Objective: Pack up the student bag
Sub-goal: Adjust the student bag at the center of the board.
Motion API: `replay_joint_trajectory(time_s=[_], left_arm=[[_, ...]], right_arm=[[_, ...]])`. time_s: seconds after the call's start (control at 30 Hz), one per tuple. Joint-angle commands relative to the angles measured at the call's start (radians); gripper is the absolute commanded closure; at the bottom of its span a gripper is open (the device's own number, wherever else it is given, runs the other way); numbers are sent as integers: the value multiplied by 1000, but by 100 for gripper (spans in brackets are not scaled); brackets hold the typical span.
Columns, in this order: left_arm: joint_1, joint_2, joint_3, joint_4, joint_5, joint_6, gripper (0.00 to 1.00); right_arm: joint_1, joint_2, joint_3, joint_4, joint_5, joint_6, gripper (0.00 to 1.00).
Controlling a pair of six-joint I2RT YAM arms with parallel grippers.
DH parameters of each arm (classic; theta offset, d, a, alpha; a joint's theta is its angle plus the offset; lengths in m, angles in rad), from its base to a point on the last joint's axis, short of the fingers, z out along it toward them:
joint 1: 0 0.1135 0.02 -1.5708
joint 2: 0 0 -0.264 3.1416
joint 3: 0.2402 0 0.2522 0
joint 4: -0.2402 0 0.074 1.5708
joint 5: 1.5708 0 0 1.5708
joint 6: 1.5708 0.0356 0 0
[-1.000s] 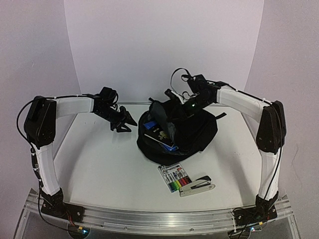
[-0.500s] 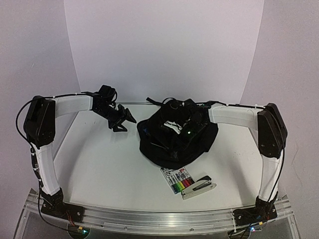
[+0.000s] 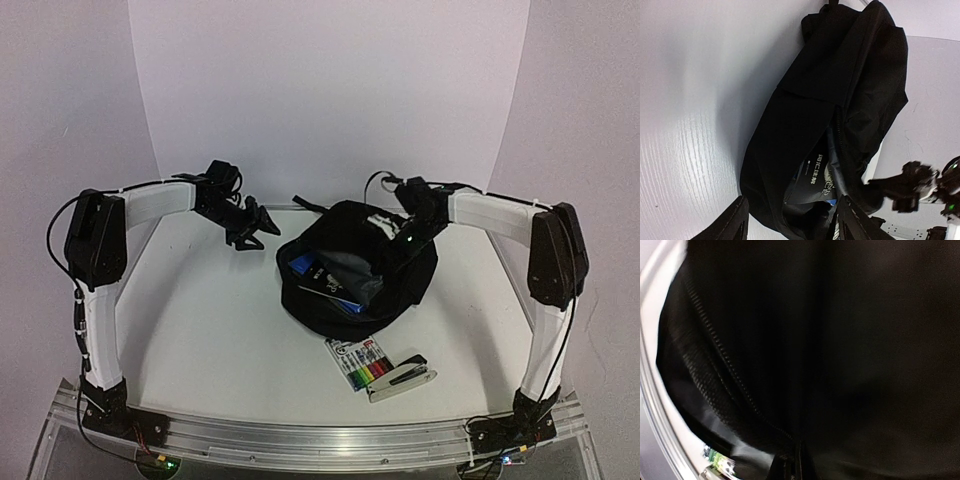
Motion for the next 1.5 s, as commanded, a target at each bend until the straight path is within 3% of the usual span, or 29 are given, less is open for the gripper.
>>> replay_joint_trajectory(time_s=[0.0, 0.23, 0.37, 0.67, 0.97, 1.1, 1.13, 1.23, 1.3, 1.37, 1.47], left_arm=[[1, 18, 45, -20, 26, 25, 41], [1, 27, 42, -20, 34, 36, 42], [2, 27, 34, -14, 43, 36, 43], [2, -18, -28, -12, 50, 14, 38], [8, -142, -206, 49, -12, -53, 34], [19, -158, -225, 54, -49, -80, 34], [23, -162, -228, 55, -57, -88, 34], [38, -186, -243, 60, -66, -95, 33], [42, -206, -246, 61, -69, -81, 33], [42, -221, -235, 40, -77, -52, 32], [42, -231, -208, 2, -83, -13, 32]], right_arm=[[-95, -14, 94, -10, -8, 63, 100], [-132, -6, 100, -12, 41, 81, 100], [-127, -4, 137, -13, -66, 127, 100], [113, 70, 211, 83, -159, 212, 100], [192, 299, 595, 153, -42, 301, 100], [199, 342, 660, 168, -38, 308, 100], [198, 339, 652, 168, -52, 308, 92], [183, 276, 568, 157, -83, 284, 52], [151, 206, 468, 155, -103, 262, 35], [100, 134, 401, 150, -155, 255, 24], [21, 52, 309, 131, -206, 253, 14]])
